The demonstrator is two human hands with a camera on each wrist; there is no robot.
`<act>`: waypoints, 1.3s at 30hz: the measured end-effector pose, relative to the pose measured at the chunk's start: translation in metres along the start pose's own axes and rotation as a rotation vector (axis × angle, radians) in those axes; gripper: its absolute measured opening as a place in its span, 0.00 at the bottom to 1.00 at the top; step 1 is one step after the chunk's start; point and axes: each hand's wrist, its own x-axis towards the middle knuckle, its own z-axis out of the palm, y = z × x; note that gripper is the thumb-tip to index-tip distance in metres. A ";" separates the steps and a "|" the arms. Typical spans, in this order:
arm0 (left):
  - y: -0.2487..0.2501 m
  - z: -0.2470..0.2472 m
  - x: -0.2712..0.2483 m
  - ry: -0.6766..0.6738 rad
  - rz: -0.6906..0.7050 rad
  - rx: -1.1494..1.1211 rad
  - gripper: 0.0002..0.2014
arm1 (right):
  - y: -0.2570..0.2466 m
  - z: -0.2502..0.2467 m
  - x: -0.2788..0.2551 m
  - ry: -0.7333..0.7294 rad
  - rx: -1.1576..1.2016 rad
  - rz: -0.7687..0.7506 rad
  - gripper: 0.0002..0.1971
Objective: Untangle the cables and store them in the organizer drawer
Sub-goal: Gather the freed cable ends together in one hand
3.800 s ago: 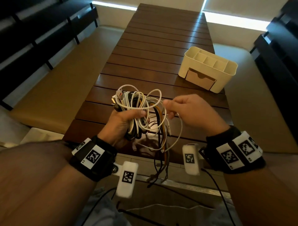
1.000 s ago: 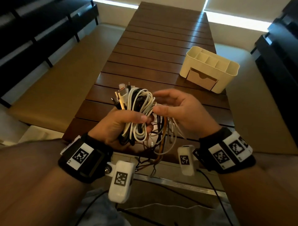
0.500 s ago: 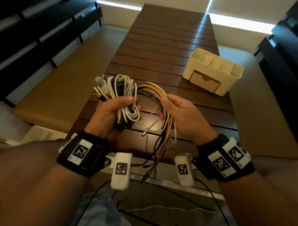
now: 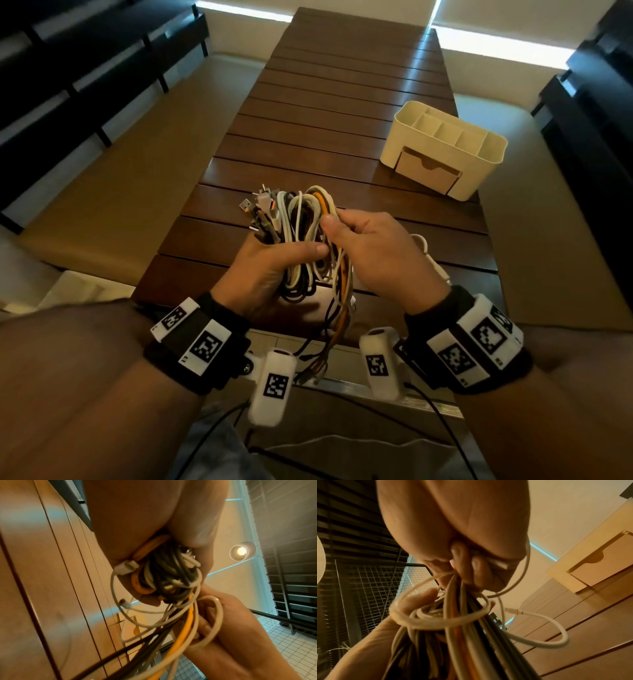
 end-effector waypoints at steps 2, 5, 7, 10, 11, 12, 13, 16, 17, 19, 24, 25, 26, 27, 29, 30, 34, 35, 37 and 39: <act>0.000 0.002 0.000 -0.004 0.017 0.013 0.21 | -0.003 0.000 0.000 -0.022 -0.008 0.016 0.20; 0.001 0.003 -0.001 -0.002 0.026 0.047 0.22 | -0.008 -0.003 0.001 -0.055 -0.021 0.081 0.21; 0.002 0.002 -0.001 -0.001 0.027 0.074 0.22 | -0.011 -0.006 0.002 -0.090 -0.033 0.119 0.23; 0.002 0.000 0.000 0.002 0.048 0.136 0.21 | -0.008 -0.008 0.003 -0.148 -0.122 0.113 0.21; 0.001 0.000 0.000 0.002 0.051 0.147 0.21 | -0.007 -0.009 0.003 -0.157 -0.114 0.115 0.21; 0.001 -0.001 0.000 0.005 0.052 0.150 0.21 | -0.006 -0.011 0.002 -0.168 -0.103 0.116 0.22; 0.001 -0.001 0.000 0.002 0.051 0.151 0.21 | -0.005 -0.013 0.002 -0.192 -0.105 0.109 0.22; 0.002 -0.002 -0.001 -0.029 0.052 0.181 0.20 | 0.002 -0.018 0.004 -0.248 -0.212 0.068 0.17; 0.001 -0.003 0.000 -0.041 0.057 0.201 0.20 | 0.004 -0.019 0.005 -0.245 -0.242 0.060 0.16; 0.000 -0.006 0.000 -0.062 0.053 0.207 0.23 | 0.008 -0.020 0.006 -0.220 -0.210 0.034 0.13; 0.002 -0.007 -0.001 -0.106 0.016 0.120 0.25 | 0.012 -0.016 0.003 -0.053 0.133 0.075 0.15; 0.003 -0.008 -0.002 -0.118 0.011 0.101 0.24 | 0.012 -0.017 0.004 -0.043 0.172 0.110 0.22; 0.003 -0.008 -0.003 -0.131 0.008 0.087 0.24 | 0.013 -0.017 0.005 -0.057 0.162 0.141 0.27; 0.004 -0.008 -0.003 -0.147 0.009 0.078 0.23 | 0.013 -0.017 0.006 -0.079 0.125 0.169 0.30; 0.005 -0.006 -0.005 -0.169 0.028 0.059 0.23 | 0.015 -0.017 0.009 -0.103 0.064 0.188 0.31; 0.006 -0.004 -0.005 -0.174 0.037 0.051 0.24 | 0.015 -0.016 0.009 -0.107 0.054 0.189 0.32; 0.004 -0.003 -0.006 -0.188 0.008 0.058 0.23 | 0.018 -0.013 0.011 -0.181 0.012 0.233 0.42; 0.002 -0.005 -0.005 -0.169 -0.012 0.054 0.24 | 0.018 -0.011 0.010 -0.168 0.017 0.247 0.40; 0.000 -0.005 -0.003 -0.100 -0.034 0.047 0.24 | 0.021 -0.007 0.007 -0.108 0.057 0.249 0.33; 0.000 -0.006 -0.002 -0.042 -0.033 0.042 0.23 | 0.019 0.001 0.004 -0.053 0.081 0.225 0.26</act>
